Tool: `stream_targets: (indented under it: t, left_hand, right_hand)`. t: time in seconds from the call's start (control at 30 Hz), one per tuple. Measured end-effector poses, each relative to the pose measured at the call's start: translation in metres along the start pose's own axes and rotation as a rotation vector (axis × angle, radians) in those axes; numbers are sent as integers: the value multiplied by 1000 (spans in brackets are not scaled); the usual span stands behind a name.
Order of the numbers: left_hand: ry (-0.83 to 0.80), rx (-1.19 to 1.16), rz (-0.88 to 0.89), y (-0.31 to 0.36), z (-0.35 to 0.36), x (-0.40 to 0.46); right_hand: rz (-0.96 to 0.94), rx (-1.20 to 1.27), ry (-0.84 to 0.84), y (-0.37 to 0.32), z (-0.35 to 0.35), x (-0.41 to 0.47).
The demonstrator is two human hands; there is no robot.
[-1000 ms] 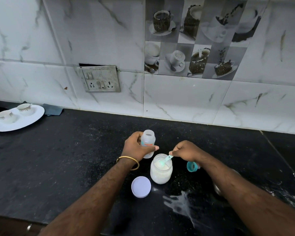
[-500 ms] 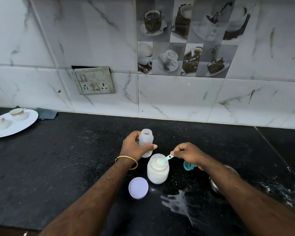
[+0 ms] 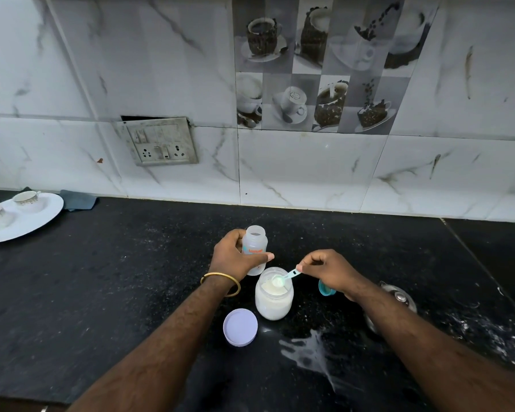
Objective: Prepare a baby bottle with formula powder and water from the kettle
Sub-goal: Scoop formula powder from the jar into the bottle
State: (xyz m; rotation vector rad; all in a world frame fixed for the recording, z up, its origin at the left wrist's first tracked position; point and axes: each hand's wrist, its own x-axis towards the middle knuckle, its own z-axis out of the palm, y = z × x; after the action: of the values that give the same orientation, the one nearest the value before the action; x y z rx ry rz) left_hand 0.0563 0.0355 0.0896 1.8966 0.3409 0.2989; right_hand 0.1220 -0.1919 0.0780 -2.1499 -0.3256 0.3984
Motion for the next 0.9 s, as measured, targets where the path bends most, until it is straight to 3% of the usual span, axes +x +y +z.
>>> stream_targets:
  t: [0.53,0.7,0.9]
  left_hand:
    - [-11,-9,6,0,1,-2]
    - [-6,-11,8,-3,1,-2]
    - [10,-42,22,-1,4,-2]
  right_hand:
    - [76,-63,35,-8,0,-12]
    - [414,252,-56,-21,2,-20]
    - [460,445,-74,-38,-17,-28]
